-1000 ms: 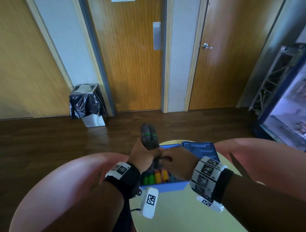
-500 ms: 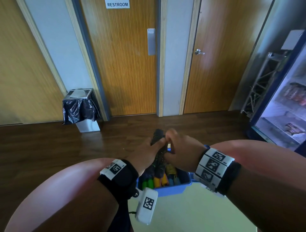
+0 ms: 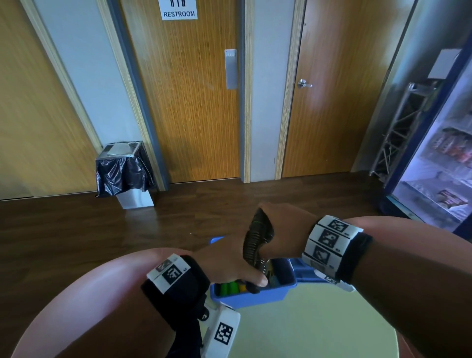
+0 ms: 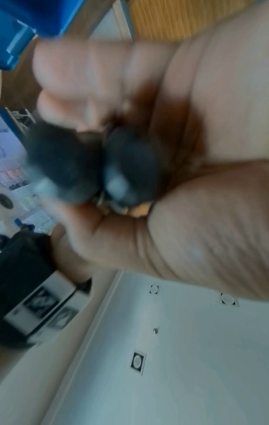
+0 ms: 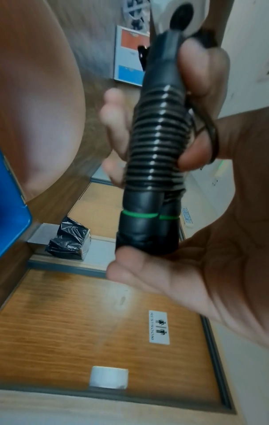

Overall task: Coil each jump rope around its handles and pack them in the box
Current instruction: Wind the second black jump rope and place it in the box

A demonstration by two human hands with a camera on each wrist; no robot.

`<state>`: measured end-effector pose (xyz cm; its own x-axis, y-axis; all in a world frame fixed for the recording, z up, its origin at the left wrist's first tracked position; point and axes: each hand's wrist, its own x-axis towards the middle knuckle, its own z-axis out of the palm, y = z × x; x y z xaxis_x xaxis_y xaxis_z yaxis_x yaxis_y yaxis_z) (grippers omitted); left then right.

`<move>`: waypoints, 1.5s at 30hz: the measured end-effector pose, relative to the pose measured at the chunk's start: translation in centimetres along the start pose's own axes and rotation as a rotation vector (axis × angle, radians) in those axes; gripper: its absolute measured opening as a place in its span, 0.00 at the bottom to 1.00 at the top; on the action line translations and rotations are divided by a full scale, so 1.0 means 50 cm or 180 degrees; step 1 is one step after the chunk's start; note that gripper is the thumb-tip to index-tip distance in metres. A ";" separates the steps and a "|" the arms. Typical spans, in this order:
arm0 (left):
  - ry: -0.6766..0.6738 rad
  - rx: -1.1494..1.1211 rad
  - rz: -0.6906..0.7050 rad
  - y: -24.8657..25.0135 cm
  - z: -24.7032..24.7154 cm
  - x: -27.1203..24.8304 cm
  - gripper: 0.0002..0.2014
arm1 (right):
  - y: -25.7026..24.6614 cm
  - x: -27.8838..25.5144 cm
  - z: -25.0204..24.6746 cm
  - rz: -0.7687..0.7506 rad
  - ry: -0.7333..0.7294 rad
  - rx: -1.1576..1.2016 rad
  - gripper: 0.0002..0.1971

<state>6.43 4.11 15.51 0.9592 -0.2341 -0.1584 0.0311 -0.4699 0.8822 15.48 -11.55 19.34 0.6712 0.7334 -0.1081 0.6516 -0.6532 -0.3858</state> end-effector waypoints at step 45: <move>0.1093 -0.0478 0.0270 -0.008 0.085 -0.028 0.18 | -0.015 -0.060 0.022 0.0323 0.0470 0.0203 0.26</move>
<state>3.86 1.02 13.47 0.9976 0.0440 0.0533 -0.0361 -0.3253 0.9449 12.60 -13.05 18.95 0.7799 0.6257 -0.0155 0.5574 -0.7056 -0.4376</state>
